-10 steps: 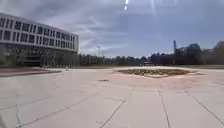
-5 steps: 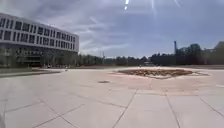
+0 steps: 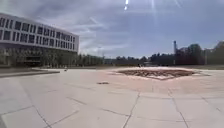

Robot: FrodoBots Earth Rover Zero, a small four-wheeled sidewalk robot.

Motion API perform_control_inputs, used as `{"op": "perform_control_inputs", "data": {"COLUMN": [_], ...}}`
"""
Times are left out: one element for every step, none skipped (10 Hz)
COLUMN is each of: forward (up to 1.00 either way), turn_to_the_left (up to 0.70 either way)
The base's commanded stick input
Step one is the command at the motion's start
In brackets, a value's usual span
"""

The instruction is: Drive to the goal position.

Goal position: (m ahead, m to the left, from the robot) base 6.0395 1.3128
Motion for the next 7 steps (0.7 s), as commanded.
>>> {"op": "perform_control_inputs", "data": {"forward": [0.5,0.5,0.5,0.5,0.5,0.5,0.5], "turn_to_the_left": [0.0,0.0,0.0,0.0,0.03,0.08,0.43]}}
